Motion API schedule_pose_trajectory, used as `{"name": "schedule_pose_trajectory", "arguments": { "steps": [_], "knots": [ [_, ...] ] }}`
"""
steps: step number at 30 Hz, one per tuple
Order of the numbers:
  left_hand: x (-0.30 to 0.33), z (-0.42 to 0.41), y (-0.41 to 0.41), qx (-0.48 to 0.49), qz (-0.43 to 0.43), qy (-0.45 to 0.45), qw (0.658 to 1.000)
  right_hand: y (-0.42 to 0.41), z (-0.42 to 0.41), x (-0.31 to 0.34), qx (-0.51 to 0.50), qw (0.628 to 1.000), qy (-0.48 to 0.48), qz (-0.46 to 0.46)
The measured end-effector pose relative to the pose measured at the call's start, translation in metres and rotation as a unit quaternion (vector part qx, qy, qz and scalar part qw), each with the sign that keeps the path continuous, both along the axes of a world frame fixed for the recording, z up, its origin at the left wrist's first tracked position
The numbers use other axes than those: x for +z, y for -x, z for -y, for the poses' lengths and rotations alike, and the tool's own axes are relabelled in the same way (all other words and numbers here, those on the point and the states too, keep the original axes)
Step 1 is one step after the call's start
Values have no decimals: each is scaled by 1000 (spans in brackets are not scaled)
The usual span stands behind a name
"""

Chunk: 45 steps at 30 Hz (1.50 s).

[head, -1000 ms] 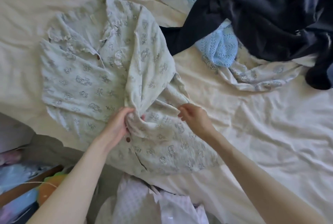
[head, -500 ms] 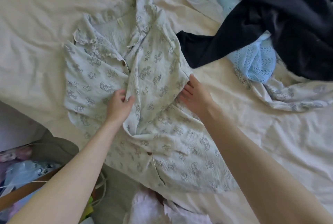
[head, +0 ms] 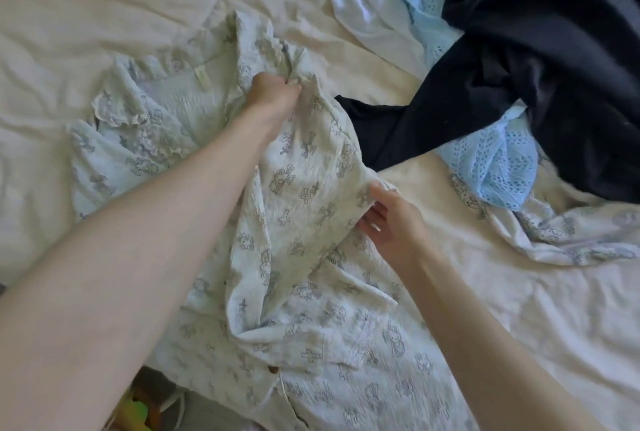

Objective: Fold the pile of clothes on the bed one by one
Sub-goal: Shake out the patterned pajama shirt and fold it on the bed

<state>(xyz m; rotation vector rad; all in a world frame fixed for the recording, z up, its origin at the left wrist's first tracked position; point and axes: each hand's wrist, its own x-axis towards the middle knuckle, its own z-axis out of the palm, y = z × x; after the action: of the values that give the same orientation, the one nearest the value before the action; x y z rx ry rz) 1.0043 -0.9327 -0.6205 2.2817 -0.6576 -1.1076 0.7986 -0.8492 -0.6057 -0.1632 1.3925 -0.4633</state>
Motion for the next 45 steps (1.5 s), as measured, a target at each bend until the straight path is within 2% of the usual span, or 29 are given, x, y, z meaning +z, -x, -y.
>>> {"name": "schedule_pose_trajectory", "arguments": {
  "steps": [4,6,8,10,13,18,21,24,25,27,29,30,33,35,36,37,39,40,43,45],
  "knots": [
    [2,25,6,-3,-28,97,995,4,10,-3,-141,989,-11,45],
    [5,36,12,-17,-39,133,990,3,13,-5,-167,983,-9,78],
    [3,37,16,-62,-22,123,990,-1,13,-7,-138,987,-10,87],
    [2,25,19,-89,35,99,990,-3,8,-7,-82,994,-16,69],
    [5,-12,21,-123,113,100,981,-4,-5,-2,27,1000,15,-4],
    [20,-124,44,-133,207,34,969,6,-47,12,119,983,88,-106],
    [32,-192,66,-123,253,2,960,20,-88,18,221,945,173,-170],
    [38,-242,84,-95,257,-45,961,26,-123,19,364,886,217,-186],
    [39,-255,88,-72,232,-59,968,27,-132,18,420,859,226,-183],
    [38,-276,90,39,112,-86,989,28,-146,18,534,787,256,-173],
    [39,-290,88,178,-35,-115,977,26,-155,22,606,728,286,-146],
    [40,-296,85,216,-78,-118,966,25,-159,26,619,720,289,-122],
    [46,-307,63,269,-190,-92,940,19,-172,37,613,747,254,-29],
    [50,-311,41,297,-271,-62,914,16,-177,42,581,786,212,-8],
    [51,-315,31,298,-278,-66,911,13,-177,43,550,813,192,-15],
    [51,-318,21,270,-253,-90,925,10,-176,43,516,838,174,-32],
    [48,-326,6,149,-111,-146,972,1,-172,40,457,873,154,-74],
    [46,-331,1,103,-32,-144,984,-5,-169,37,431,886,145,-88],
    [51,-335,-3,59,111,-89,988,-27,-160,30,345,931,80,-84],
    [51,-339,5,-11,203,-50,978,-42,-155,25,289,954,28,-69]
  ]
}}
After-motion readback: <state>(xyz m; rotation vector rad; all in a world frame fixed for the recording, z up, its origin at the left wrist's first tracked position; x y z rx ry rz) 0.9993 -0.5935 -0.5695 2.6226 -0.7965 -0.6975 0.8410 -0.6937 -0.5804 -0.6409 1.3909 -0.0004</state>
